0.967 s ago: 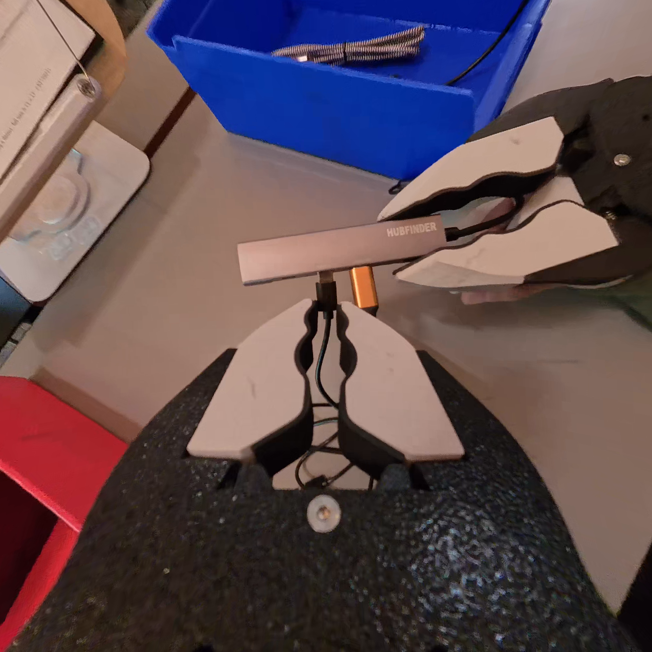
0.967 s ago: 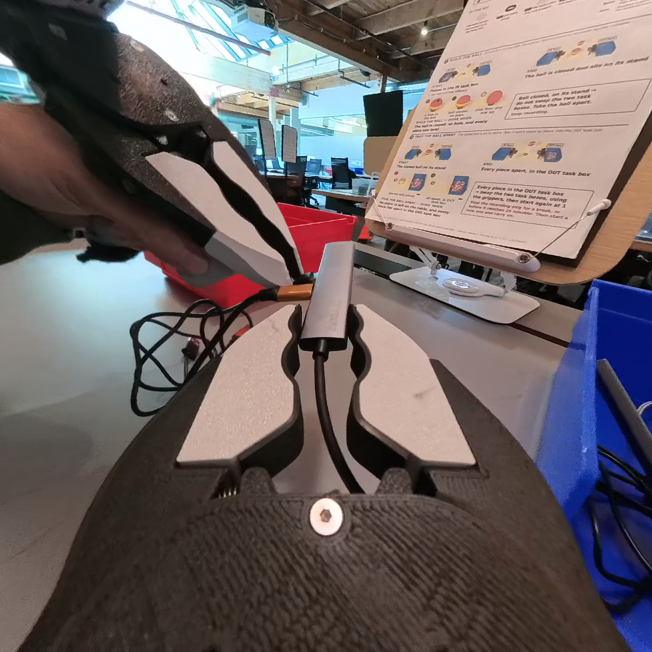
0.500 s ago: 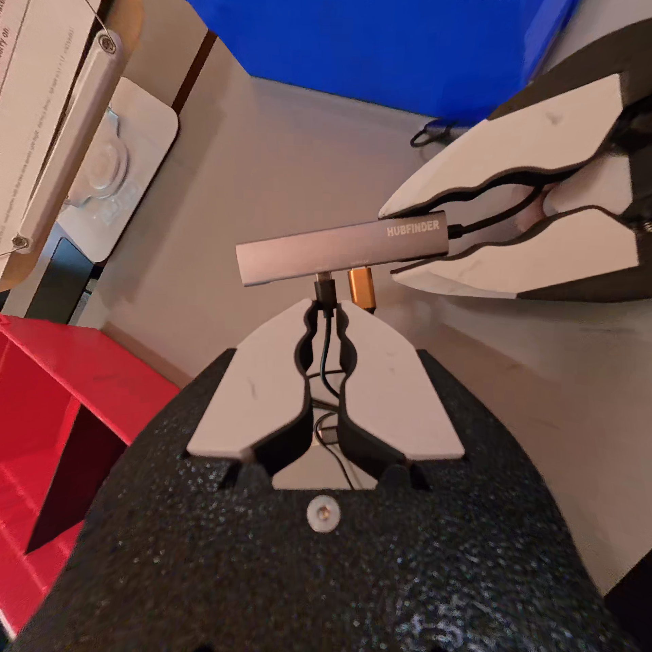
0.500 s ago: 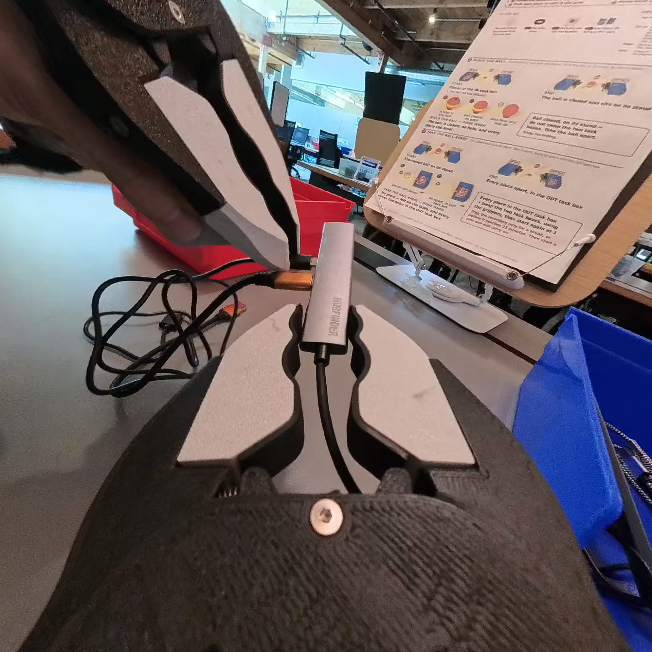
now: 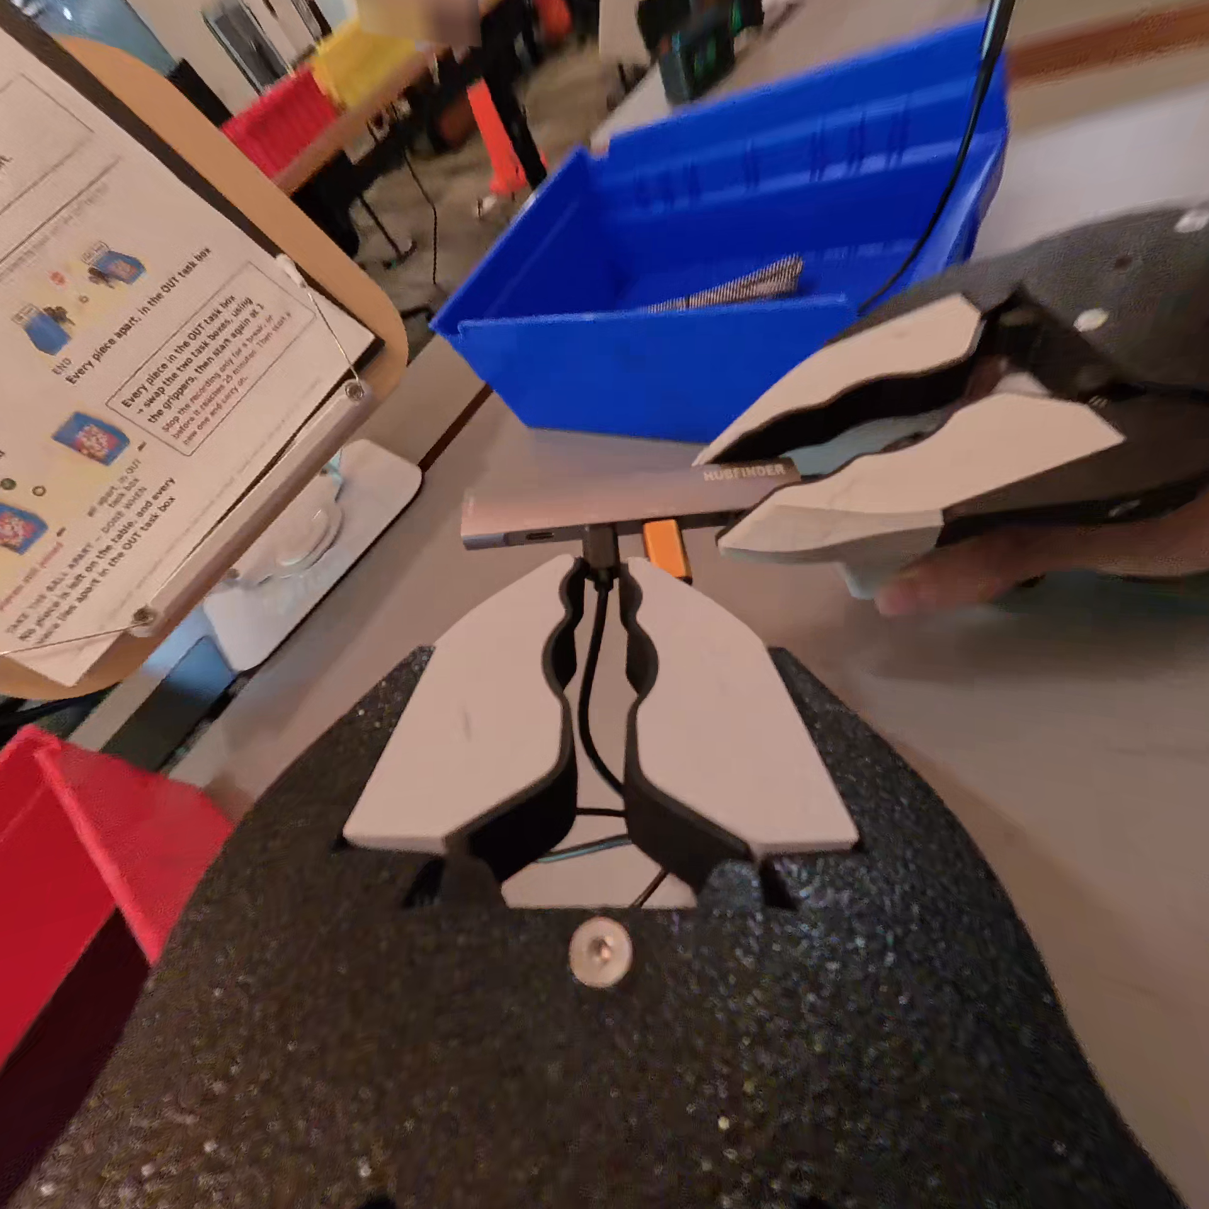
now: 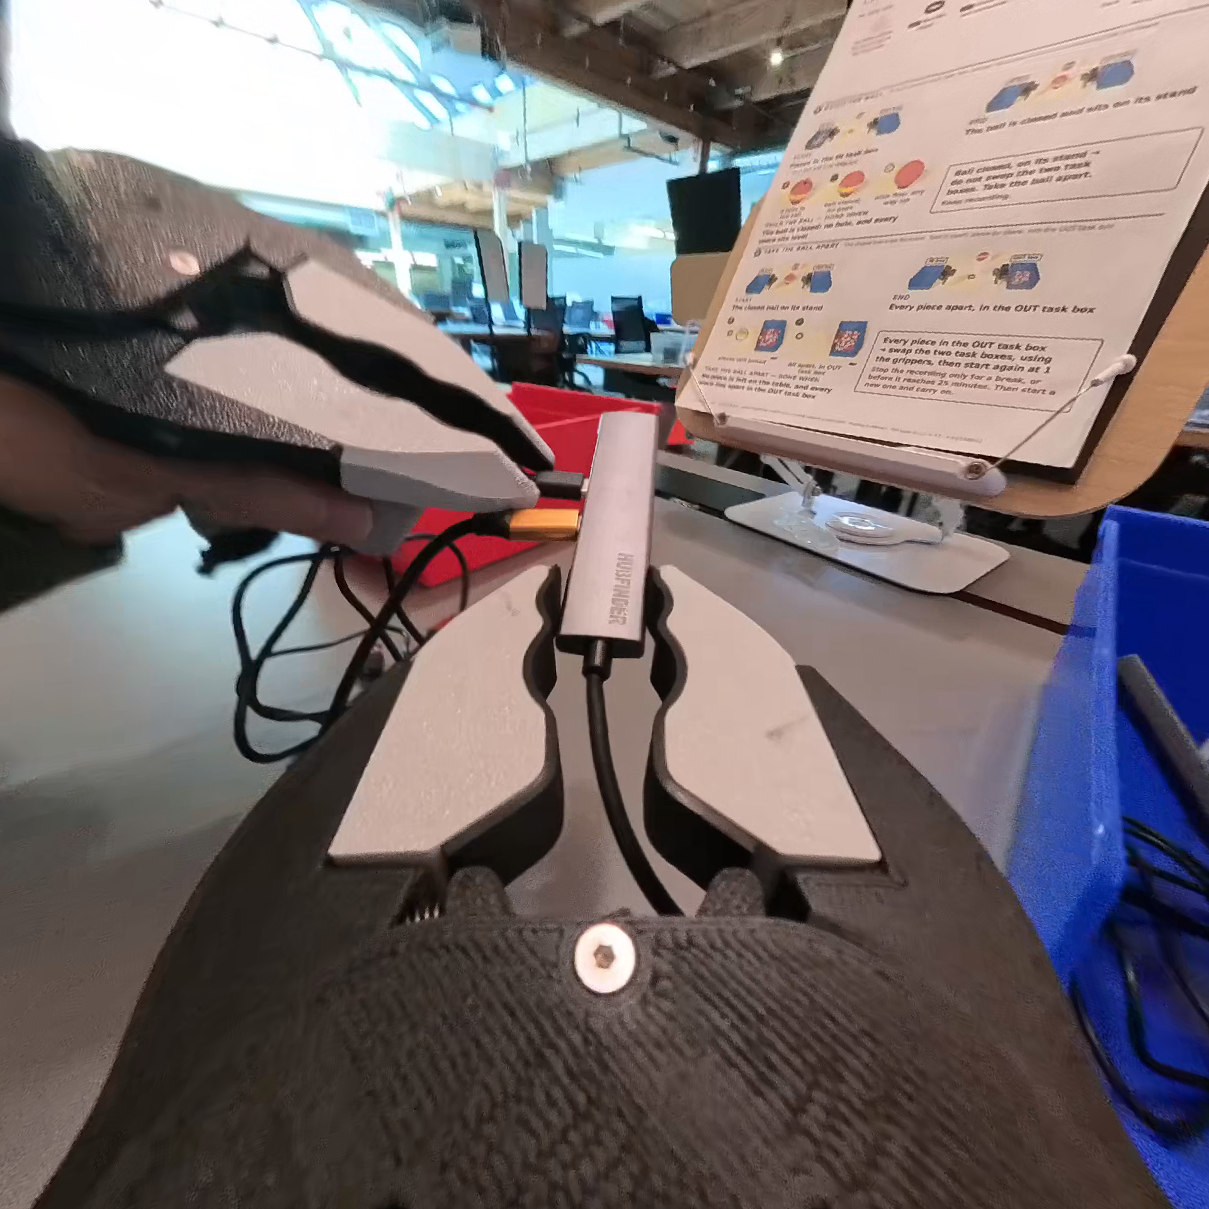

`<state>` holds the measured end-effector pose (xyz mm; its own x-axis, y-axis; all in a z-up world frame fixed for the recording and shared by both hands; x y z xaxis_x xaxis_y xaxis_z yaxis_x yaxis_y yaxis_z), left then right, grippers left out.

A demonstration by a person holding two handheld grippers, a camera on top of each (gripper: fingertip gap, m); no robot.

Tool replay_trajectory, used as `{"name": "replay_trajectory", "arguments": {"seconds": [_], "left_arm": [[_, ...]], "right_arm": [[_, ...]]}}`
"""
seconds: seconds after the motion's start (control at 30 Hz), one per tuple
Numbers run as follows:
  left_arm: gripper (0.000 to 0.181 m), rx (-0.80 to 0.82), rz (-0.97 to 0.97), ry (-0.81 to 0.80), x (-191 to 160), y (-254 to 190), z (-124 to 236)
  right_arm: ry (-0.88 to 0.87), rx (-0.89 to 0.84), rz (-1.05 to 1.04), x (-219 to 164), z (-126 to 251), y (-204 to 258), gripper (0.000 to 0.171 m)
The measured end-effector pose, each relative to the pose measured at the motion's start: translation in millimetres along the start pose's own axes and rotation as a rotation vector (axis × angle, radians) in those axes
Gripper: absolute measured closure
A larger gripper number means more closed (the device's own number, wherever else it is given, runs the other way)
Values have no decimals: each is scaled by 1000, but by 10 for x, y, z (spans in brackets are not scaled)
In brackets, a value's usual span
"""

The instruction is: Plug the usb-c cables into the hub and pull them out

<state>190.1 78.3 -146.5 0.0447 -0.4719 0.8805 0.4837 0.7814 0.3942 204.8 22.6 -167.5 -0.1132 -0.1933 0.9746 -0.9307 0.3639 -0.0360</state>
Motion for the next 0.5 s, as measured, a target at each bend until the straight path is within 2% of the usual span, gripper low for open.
{"name": "replay_trajectory", "arguments": {"seconds": [0.13,0.37,0.5], "left_arm": [[172,2,173,-62,-2,-5,-19],[173,-28,426,-39,16,-32,-24],[174,-32,558,-48,37,0,11]], "right_arm": [[-49,1,-41,47,16,-28,146],[-159,-40,-26,149,56,-70,141],[-159,-52,-10,149,56,-69,138]]}}
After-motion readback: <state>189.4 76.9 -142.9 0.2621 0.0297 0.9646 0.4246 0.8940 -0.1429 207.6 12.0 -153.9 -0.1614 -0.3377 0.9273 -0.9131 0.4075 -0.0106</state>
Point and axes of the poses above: each gripper's, where its closed fingertips meet, z back along the fingers, x out of its top, y = z × x across the jaws, the point moved 2 cm from there along z, back along the fingers, and after that the axes turned 9 degrees about -y, right-handed, at the moved point
